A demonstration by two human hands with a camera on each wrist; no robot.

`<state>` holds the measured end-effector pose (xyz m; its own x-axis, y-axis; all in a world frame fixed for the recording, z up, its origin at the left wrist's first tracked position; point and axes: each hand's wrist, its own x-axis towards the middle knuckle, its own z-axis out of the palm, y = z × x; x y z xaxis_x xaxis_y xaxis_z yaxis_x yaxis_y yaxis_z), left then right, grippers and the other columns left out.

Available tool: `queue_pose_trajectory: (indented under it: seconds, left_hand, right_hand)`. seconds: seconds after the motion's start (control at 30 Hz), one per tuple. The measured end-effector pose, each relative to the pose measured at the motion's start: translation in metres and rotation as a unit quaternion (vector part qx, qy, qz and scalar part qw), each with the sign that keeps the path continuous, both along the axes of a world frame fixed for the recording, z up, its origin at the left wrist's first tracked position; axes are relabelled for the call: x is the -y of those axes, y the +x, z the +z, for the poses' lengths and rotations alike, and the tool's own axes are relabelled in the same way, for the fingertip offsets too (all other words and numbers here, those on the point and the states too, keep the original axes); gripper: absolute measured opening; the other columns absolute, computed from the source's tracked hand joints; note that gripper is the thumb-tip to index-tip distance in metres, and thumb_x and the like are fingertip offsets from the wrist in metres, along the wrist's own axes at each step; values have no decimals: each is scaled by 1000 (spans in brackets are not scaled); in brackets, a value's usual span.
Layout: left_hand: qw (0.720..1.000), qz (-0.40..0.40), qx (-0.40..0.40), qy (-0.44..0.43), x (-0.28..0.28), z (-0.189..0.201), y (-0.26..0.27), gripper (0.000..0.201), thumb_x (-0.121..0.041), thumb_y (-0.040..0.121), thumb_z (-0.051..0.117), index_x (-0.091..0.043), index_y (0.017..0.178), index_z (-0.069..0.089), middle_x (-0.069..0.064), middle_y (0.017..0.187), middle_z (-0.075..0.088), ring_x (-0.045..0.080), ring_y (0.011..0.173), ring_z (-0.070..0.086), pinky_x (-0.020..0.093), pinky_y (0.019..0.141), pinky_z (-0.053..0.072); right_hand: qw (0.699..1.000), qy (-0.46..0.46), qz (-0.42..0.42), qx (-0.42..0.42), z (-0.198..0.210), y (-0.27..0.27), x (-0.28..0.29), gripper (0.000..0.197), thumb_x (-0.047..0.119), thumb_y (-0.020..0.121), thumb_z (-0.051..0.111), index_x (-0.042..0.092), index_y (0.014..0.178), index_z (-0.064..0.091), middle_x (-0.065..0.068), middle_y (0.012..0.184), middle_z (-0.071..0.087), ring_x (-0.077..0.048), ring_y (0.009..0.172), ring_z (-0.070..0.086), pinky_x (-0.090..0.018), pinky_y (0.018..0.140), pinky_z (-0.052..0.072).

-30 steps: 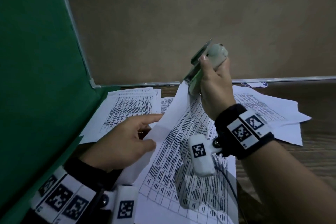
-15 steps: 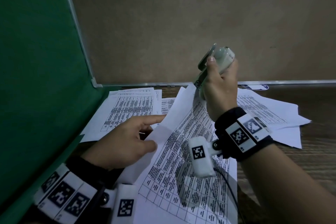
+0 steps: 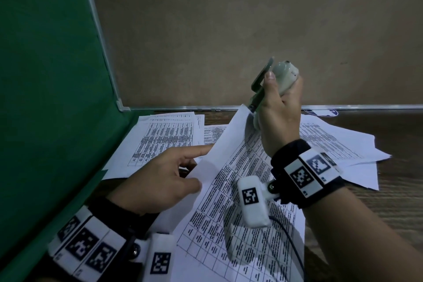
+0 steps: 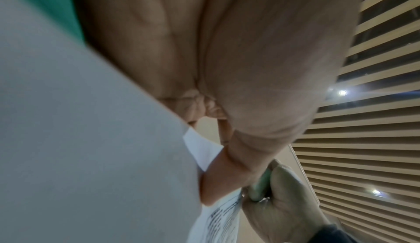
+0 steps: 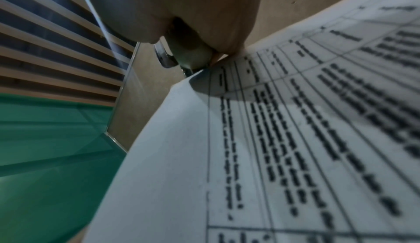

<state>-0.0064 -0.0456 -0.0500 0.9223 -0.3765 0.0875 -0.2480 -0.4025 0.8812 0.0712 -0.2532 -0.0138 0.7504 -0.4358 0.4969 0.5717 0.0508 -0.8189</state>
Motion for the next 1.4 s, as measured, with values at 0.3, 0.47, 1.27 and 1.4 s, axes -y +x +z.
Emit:
queue_pose_trajectory:
  seconds: [0.3, 0.47, 1.27, 1.4]
  left_hand:
    - [1000, 8, 16, 10, 1, 4, -6, 85, -3, 88, 73, -85, 95, 54, -1, 117, 69, 15, 112, 63, 9, 83, 50]
    - [1000, 14, 13, 8, 2, 3, -4, 81, 0, 87, 72, -78, 106, 60, 1, 114, 72, 25, 106, 70, 37, 96, 58]
    - [996, 81, 32, 22, -22, -14, 19, 31, -5, 86, 75, -31, 103, 78, 4, 94, 79, 30, 85, 75, 46, 88, 59]
    - [978, 206, 24, -5, -56, -19, 49, 23, -12, 77, 86, -28, 92, 78, 7, 89, 80, 33, 83, 77, 51, 86, 61]
  right_hand:
    - [994, -1, 109, 30, 10, -12, 0, 10, 26, 109, 49, 25, 119, 47, -16, 106, 57, -29, 86, 64, -38, 71, 61]
    - [991, -24, 122, 37, 12, -10, -10, 7, 28, 105, 54, 29, 111, 51, -14, 98, 58, -24, 79, 63, -42, 67, 59]
    - [992, 101, 5, 74, 18, -14, 8, 20, 37, 105, 54, 24, 117, 46, -3, 95, 59, -13, 71, 61, -27, 54, 51]
    - [979, 109, 107, -137, -3, -6, 31, 30, 38, 103, 56, 14, 121, 55, -16, 95, 62, -15, 56, 63, -24, 49, 53]
